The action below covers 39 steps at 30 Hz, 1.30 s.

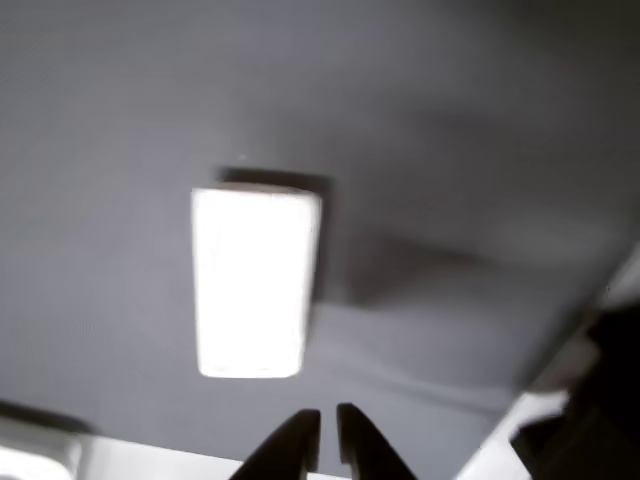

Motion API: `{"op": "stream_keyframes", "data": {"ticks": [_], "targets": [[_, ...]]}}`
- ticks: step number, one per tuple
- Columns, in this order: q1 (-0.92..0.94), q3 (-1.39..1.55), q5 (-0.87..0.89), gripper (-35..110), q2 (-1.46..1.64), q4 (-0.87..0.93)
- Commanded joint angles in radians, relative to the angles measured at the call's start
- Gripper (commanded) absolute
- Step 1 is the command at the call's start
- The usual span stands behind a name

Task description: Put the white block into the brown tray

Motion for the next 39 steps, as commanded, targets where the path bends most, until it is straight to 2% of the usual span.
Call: {"op": "stream_keyframes", "data": {"ticks": [1,11,20,24,39], "targets": [[0.008,-0.003,0.048,3,-0.005,0.009],[0.009,-0.026,0.078,5,-0.051,-0.003],[0.025,-0.012,0.006,21,-0.048,-0.025],[0.029,0.012,-0.015,35,-0.032,-0.021],[0.075,0.037,-0.029,47,0.038,-0.011]]}}
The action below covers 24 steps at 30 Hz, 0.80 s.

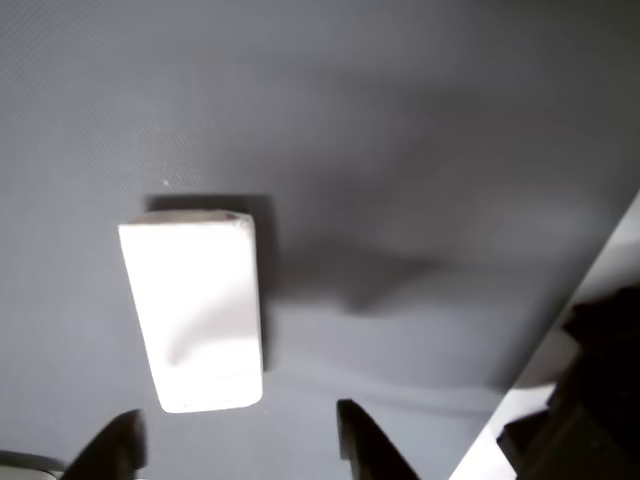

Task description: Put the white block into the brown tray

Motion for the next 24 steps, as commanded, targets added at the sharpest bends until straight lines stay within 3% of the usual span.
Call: {"op": "stream_keyframes", "data": {"ticks": [1,12,24], "targets": [[0.002,-0.018,-0.005,48,0.018,0.008],[0.031,-0.143,-0.071,53,-0.106,0.101],[0.04,-0.147,-0.08,53,-0.158,0.035]]}}
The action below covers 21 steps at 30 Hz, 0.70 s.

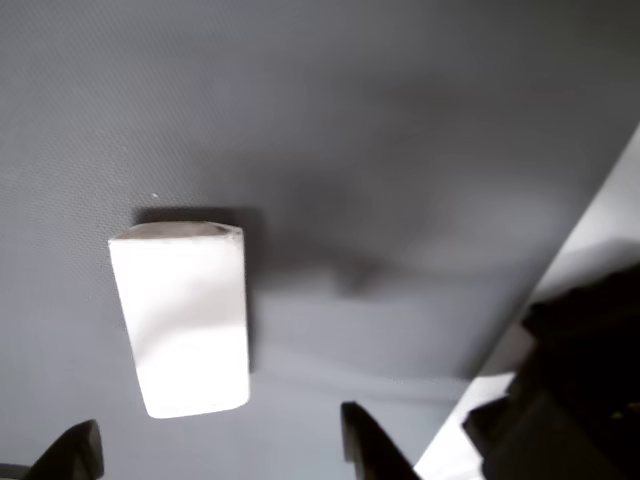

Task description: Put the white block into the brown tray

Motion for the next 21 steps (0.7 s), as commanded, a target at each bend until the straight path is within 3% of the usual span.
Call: {"op": "stream_keyframes", "data": {"ticks": [1,21], "targets": [[0.003,-0.003,-0.003,54,-0.005,-0.06],[0.002,0.012,-0.026,55,-0.02,-0.034]]}}
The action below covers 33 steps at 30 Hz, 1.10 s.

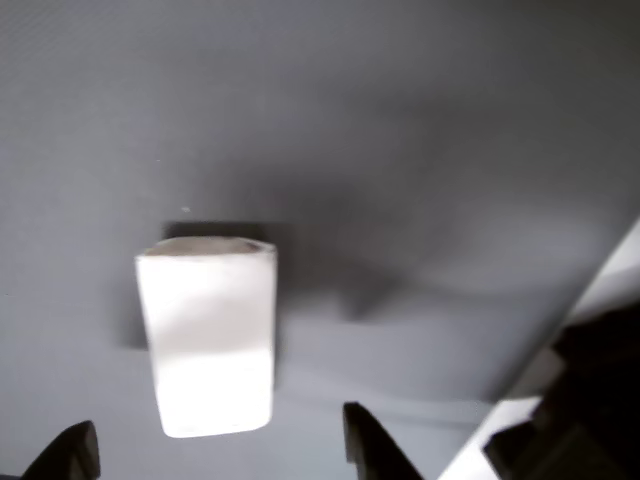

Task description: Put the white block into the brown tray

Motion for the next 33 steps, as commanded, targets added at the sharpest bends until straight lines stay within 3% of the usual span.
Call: {"op": "stream_keyframes", "data": {"ticks": [1,16,33], "targets": [[0.002,-0.006,-0.006,55,0.005,0.015],[0.011,0.041,0.048,56,0.029,0.012],[0.011,0.077,0.054,55,0.014,-0.112]]}}
